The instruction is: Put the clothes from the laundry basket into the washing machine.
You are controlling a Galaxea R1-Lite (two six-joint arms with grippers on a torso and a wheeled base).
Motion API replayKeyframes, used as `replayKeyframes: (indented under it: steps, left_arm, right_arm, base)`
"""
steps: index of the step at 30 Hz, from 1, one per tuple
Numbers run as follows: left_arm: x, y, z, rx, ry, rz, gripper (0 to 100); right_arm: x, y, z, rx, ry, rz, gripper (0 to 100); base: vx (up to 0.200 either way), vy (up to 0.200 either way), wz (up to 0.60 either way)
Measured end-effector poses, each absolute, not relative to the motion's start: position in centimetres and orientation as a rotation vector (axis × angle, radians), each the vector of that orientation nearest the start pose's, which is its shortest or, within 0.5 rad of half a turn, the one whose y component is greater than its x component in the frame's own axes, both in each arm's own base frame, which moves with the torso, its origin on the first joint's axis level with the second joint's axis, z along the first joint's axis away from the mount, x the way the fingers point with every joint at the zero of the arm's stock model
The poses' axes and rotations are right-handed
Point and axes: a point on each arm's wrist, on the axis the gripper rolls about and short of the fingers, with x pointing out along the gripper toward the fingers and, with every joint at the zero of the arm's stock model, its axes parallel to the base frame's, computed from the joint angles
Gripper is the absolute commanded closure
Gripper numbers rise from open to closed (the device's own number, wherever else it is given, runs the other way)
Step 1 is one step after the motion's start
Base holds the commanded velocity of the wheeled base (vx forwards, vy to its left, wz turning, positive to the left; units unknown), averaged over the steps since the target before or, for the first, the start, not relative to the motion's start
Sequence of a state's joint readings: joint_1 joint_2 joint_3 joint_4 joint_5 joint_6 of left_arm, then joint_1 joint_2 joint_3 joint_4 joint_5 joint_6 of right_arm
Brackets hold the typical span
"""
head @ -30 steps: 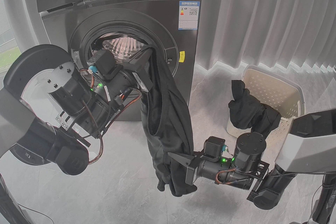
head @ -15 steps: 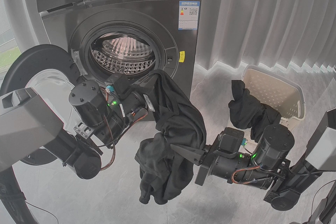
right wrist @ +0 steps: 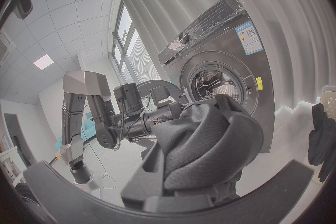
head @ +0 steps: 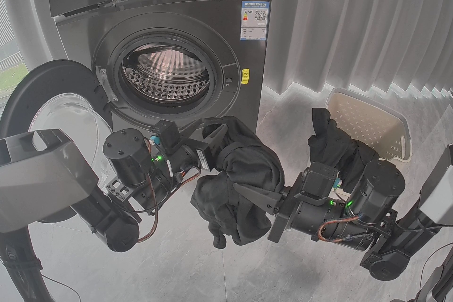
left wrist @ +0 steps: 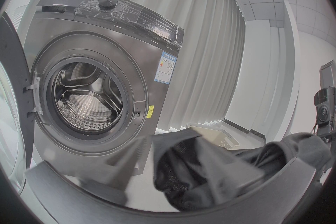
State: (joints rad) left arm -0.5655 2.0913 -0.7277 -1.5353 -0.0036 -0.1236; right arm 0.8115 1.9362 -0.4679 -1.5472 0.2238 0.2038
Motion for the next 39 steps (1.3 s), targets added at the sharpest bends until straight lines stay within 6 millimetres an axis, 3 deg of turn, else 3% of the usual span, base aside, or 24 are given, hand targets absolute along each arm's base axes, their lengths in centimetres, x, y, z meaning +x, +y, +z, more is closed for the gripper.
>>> replayKeyframes:
  steps: [7,17,23,33,39]
  left_arm:
    - [30.0,-18.3,11.9,-0.196,-0.104,-0.565,0]
    - [27.4,-16.5,11.0,-0.169,-0.010,-0.649,0]
    - [27.2,-15.2,11.3,-0.165,-0.011,-0.631,0]
    - [26.4,-15.3,11.4,-0.156,-0.004,-0.662,0]
    - [24.4,-16.2,11.0,-0.146,0.039,-0.773,0]
  right_arm:
    - [21.6,21.1,12.3,0.207,0.017,1.004,100]
    - [22.9,20.3,12.6,0.213,-0.004,0.965,100]
    - [23.3,19.9,12.7,0.216,-0.009,0.948,100]
    - [23.6,20.0,12.9,0.220,-0.019,0.938,100]
    - [24.0,20.4,12.9,0.224,-0.026,0.937,100]
  base:
    - [0.000,0.000,0.00]
    - [0.000,0.000,0.00]
    - [0.000,0.000,0.00]
    - [0.000,0.000,0.00]
    - [0.000,0.000,0.00]
